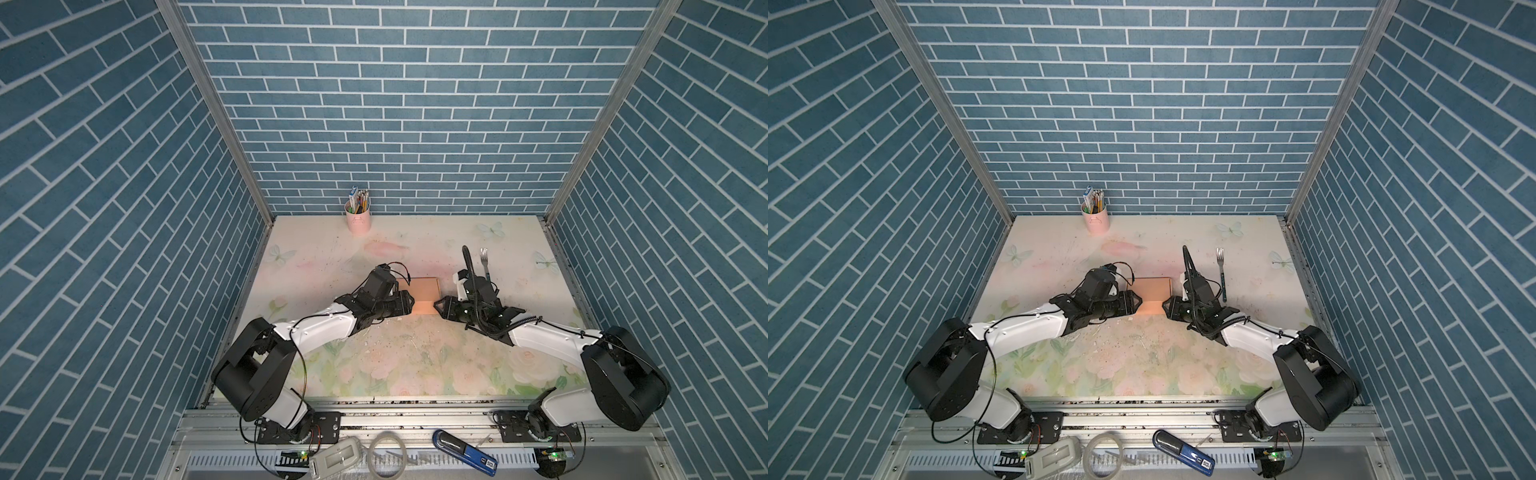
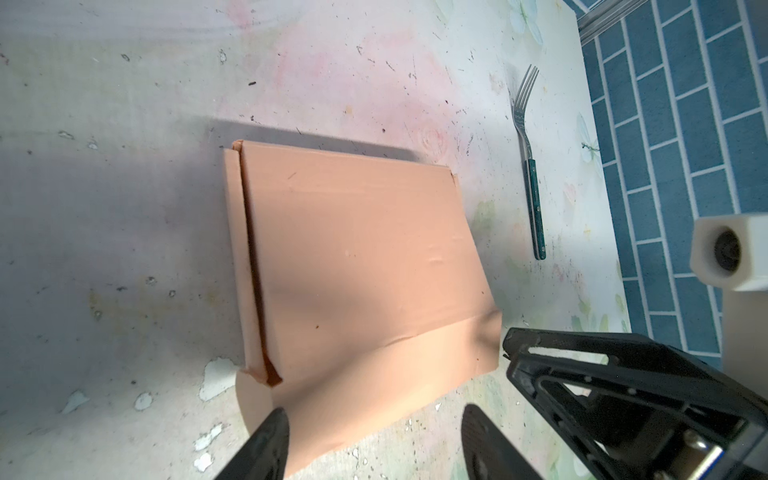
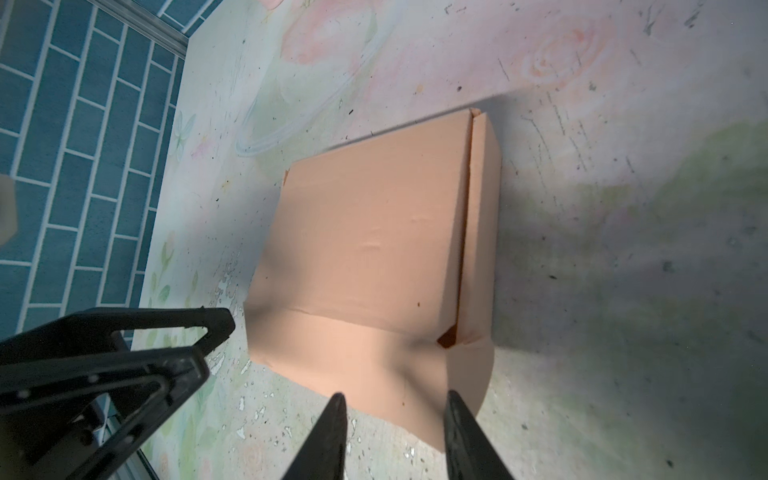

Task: Fold the paper box
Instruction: 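Press the box sides inward with both grippers toward each other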

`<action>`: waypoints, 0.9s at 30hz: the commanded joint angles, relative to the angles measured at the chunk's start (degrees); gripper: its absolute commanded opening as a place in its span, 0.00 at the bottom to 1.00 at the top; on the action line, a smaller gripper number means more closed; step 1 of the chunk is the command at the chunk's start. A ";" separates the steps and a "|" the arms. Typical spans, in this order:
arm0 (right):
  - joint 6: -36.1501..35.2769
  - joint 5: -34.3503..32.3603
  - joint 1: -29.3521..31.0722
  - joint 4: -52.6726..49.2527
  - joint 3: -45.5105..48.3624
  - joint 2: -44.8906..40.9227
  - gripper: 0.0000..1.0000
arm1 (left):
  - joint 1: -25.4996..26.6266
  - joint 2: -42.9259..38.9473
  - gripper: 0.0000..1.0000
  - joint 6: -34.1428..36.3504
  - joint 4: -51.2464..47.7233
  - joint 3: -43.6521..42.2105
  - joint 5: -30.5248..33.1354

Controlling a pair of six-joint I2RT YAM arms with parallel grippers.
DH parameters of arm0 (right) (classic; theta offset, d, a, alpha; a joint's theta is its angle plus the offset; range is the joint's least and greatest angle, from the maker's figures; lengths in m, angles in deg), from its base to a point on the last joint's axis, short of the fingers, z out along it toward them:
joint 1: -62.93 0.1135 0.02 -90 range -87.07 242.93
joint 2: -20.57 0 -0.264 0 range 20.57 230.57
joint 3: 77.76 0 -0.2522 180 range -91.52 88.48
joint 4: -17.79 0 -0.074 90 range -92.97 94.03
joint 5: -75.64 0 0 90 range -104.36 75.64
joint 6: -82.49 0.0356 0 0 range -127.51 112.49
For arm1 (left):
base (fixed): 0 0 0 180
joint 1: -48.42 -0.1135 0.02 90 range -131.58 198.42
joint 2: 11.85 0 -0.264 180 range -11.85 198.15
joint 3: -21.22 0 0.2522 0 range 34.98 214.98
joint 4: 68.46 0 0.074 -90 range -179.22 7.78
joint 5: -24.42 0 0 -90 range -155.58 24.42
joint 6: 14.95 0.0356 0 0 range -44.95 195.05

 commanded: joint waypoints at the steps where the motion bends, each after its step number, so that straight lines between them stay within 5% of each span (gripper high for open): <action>1: 1.34 0.25 0.37 -1.32 -1.79 -0.24 0.40 | 0.35 -0.85 0.68 -0.30 -1.37 0.58 0.24; 15: -2.35 -4.02 0.56 -5.21 -1.60 -1.01 0.44 | 0.59 -3.07 0.68 3.67 -8.49 -0.34 6.08; 27: -3.32 -2.94 0.66 -1.48 -1.44 2.29 0.45 | 0.66 1.81 0.68 3.65 -1.41 -1.21 2.19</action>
